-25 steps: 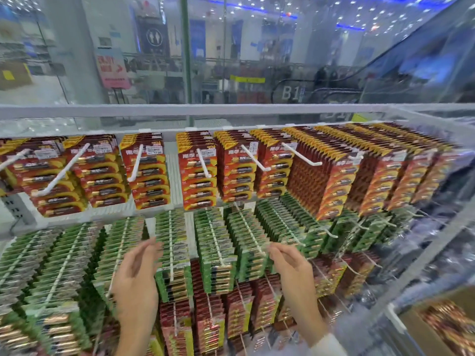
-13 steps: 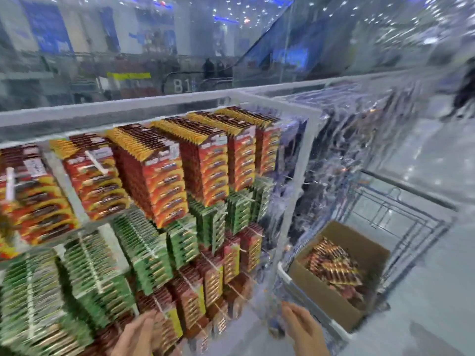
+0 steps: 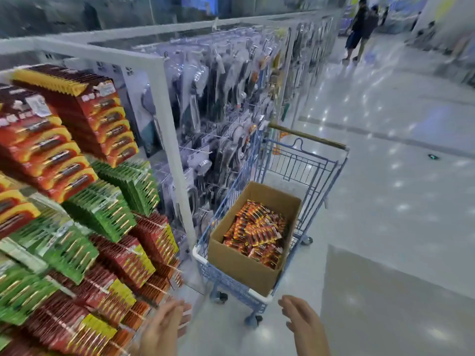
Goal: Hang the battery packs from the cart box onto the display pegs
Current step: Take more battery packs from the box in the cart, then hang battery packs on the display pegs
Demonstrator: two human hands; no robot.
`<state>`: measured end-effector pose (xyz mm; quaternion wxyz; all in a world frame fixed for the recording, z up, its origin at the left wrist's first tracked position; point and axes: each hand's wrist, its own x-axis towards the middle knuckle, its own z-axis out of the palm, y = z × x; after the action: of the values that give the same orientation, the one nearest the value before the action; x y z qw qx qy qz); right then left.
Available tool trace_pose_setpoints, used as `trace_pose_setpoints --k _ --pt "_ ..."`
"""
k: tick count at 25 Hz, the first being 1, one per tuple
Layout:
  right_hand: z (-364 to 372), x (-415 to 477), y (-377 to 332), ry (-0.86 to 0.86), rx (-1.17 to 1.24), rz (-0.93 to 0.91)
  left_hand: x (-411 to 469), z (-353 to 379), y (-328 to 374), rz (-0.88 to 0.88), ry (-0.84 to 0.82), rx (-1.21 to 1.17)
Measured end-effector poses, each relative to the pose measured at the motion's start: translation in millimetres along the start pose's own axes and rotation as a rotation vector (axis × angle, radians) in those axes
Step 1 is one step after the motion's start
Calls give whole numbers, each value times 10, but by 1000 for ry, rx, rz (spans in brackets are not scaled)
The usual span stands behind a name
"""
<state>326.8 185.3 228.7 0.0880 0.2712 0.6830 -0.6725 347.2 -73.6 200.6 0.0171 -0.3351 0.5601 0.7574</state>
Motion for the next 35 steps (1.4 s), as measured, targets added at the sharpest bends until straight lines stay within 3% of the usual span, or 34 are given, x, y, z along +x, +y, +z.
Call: trace_pose_setpoints --k 2,5,14,21,26,32,35 --pt "-80 258 13 59 -41 47 99 309 50 -38 5 110" --pt "-66 624 -24 81 -20 104 421 689 15 47 0 186" --pt "246 1699 -285 125 -117 231 2376 1903 76 10 -285 577" --pt "310 2264 -328 138 -133 313 3617 2935 -176 -39 -376 1000" --pt "279 2698 -291 139 -99 390 4412 3324 -774 20 -396 1278" --pt "210 3014 -174 108 -118 432 4763 3483 -1281 100 -381 1605" --pt "202 3134 -171 105 -116 451 4887 3525 -1244 55 -378 1523"
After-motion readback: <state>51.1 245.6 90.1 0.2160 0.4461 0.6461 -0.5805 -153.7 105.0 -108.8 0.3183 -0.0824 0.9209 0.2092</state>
